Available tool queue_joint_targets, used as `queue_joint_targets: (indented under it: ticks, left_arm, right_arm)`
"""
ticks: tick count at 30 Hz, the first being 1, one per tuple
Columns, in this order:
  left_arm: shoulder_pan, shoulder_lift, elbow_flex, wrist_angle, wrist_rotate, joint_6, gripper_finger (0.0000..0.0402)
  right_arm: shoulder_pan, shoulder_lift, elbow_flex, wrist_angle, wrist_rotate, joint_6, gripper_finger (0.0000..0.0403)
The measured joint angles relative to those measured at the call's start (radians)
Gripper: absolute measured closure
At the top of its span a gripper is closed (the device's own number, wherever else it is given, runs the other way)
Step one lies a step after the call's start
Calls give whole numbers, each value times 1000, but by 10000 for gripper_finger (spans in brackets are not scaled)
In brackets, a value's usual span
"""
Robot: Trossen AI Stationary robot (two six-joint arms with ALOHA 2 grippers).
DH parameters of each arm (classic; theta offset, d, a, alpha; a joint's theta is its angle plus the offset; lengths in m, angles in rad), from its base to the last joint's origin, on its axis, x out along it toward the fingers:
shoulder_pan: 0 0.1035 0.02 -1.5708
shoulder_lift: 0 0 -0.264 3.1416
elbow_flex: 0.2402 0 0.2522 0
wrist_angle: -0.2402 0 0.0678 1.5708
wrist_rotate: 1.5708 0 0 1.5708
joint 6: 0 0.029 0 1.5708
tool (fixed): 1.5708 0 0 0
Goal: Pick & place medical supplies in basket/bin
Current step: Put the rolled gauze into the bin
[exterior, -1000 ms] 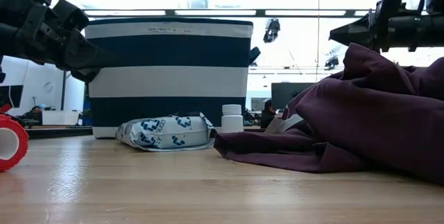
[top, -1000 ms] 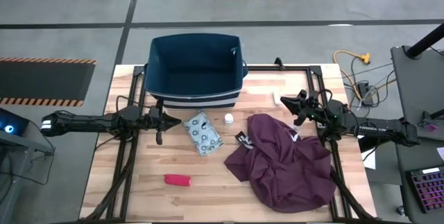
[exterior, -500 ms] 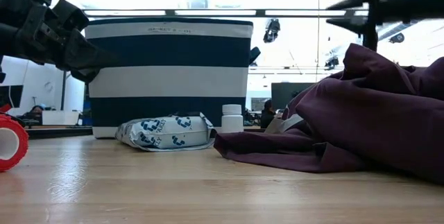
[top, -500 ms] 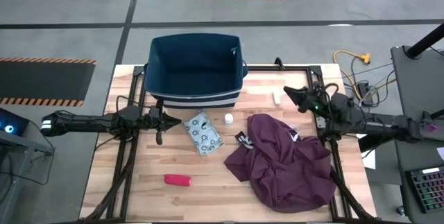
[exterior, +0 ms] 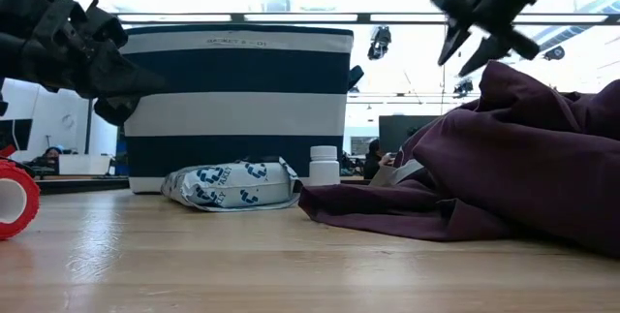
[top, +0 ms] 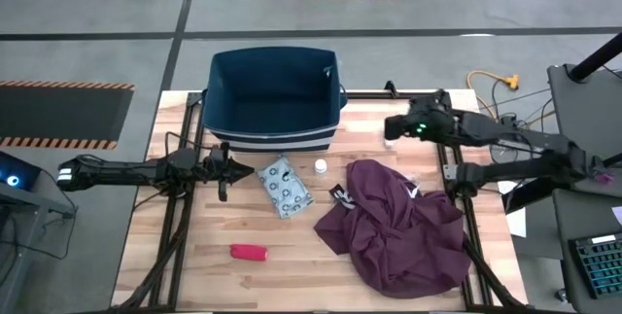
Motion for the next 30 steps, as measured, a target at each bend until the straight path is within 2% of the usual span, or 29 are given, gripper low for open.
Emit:
queue_joint_targets:
  ticks: [2, 4, 6, 11, 19, 30]
  left_arm:
    - [0, 0, 0, 0, 0, 0, 400]
    - [0, 0, 0, 0, 0, 0, 400]
    - [0, 0, 0, 0, 0, 0, 400]
    - [0, 1, 0, -26, 0, -11, 400]
    - [0, 0, 0, -31, 0, -11, 400]
    - [0, 1, 0, -46, 0, -11, 400]
  right_arm:
    - [-36, 71, 20, 19, -99, -44, 192]
    - [-82, 146, 36, 13, -260, -127, 192]
    - [-118, 223, 48, 13, -319, -141, 192]
    - [-211, 371, 52, 6, -298, -164, 192]
    - [-345, 529, 51, -17, -286, -169, 192]
    - [-377, 692, 50, 37, -318, -164, 193]
